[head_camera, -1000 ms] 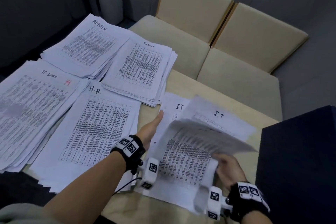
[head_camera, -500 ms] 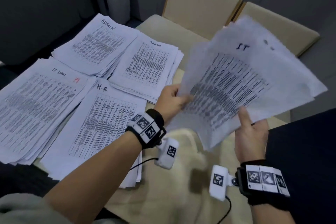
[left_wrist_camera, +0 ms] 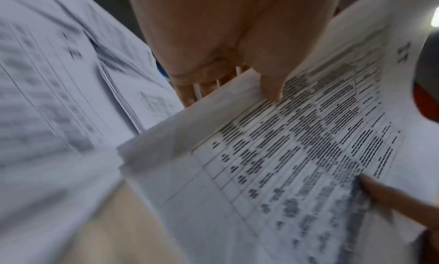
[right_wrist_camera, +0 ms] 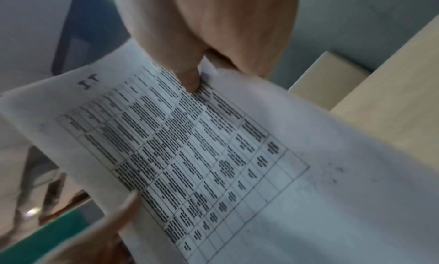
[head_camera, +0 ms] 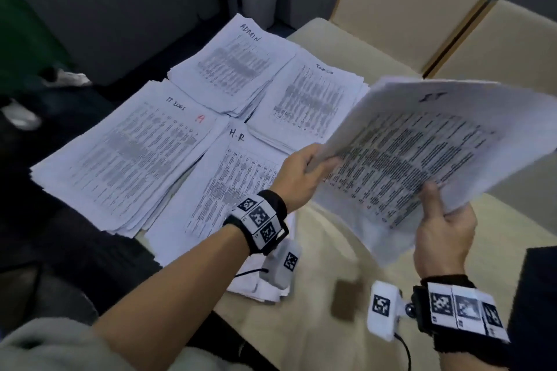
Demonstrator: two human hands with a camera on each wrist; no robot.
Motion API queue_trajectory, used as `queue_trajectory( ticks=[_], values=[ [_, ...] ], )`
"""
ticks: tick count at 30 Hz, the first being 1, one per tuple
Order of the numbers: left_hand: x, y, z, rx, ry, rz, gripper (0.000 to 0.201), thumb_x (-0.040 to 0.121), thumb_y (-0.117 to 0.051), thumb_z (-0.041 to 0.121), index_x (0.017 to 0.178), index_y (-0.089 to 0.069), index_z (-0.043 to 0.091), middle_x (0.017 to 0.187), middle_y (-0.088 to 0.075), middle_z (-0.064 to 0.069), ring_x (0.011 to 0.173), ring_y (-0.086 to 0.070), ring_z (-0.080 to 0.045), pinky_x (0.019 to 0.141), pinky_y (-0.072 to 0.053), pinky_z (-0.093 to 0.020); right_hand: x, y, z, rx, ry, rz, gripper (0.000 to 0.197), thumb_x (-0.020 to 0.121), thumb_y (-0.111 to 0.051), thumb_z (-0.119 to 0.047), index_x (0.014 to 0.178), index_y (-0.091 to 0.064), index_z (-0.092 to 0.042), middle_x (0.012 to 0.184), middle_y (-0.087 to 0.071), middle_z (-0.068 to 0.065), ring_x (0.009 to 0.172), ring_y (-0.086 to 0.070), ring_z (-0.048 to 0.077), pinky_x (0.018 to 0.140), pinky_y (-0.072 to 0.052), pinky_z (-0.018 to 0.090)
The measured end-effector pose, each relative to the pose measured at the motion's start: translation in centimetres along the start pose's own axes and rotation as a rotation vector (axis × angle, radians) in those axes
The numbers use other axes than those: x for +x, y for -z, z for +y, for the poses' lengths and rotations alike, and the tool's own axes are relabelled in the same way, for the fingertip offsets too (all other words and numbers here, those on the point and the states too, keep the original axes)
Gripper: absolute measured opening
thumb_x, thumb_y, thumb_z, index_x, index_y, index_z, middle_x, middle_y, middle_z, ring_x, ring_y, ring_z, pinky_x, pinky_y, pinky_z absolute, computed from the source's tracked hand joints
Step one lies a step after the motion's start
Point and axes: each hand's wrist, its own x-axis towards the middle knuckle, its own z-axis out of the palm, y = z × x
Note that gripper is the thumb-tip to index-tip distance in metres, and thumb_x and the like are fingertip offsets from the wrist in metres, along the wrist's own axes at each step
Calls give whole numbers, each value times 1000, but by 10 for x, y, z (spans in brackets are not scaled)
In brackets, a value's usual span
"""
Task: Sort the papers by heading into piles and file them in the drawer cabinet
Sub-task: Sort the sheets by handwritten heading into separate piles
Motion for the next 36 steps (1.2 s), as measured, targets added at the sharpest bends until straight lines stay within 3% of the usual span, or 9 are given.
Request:
queue_trajectory(
  ticks=[4,7,10,16,20,24,28,32,36],
  values=[
    [1,66,-5,-10,55,46,9,99,-54,22,103,-61,18,88,-62,11,78,-57,-3,73,-46,-23,-12,-53,-17,154,-100,-75,19,98,-57,-38,93,-63,-21,84,-62,-5,78,-59,9,68,-49,24],
    [-5,125,-16,-60,132,122,24,99,-54,22,117,-60,7,95,-67,3,82,-62,-10,77,-53,-28,-26,-97,3,271,-327,-88,37,97,-47,-55,85,-61,-22,72,-64,-7,66,-59,7,66,-45,26],
    [-8,195,-32,-74,217,169,26,98,-56,28,115,-61,9,105,-68,-14,88,-65,-26,79,-57,-43,-50,-128,48,34,-466,-145,36,101,-47,-46,95,-65,-15,83,-70,3,69,-64,12,79,-46,36],
    [-9,347,-85,230,372,268,16,95,-58,26,98,-64,11,80,-64,-3,70,-60,-24,58,-46,-28,-95,-153,102,-509,-506,-221,50,84,-71,-51,108,-68,-7,105,-70,12,95,-63,26,89,-48,37],
    [-6,416,-125,564,530,278,21,88,-56,27,101,-67,14,88,-68,-8,83,-65,-30,71,-51,-33,-102,-181,76,-581,-507,-250,40,83,-74,-46,65,-53,-17,62,-51,1,63,-50,20,59,-33,30],
    [-1,425,-139,784,623,233,26,91,-56,25,108,-61,5,98,-64,-14,88,-59,-34,73,-46,-34,-102,-196,57,-648,-593,-277,46,83,-77,-40,69,-57,-2,80,-63,14,70,-56,25,65,-43,32],
    [1,397,-136,982,599,356,58,81,-72,25,125,-44,0,130,-47,-20,120,-45,-37,97,-40,-48,-96,-196,54,-636,-657,-314,43,80,-80,-34,97,-62,2,99,-60,18,78,-56,27,66,-42,31],
    [-1,362,-120,1093,348,389,57,75,-74,22,122,-46,5,124,-45,-14,114,-43,-31,95,-37,-46,-96,-197,45,-531,-664,-335,47,85,-76,-28,116,-60,4,106,-58,15,89,-54,29,77,-41,32],
    [-10,322,-115,1019,84,206,39,83,-67,21,118,-54,11,118,-51,-8,108,-47,-26,93,-35,-41,-108,-197,46,-457,-710,-374,35,85,-74,-6,118,-64,5,113,-69,12,97,-67,30,91,-51,39]
  ],
)
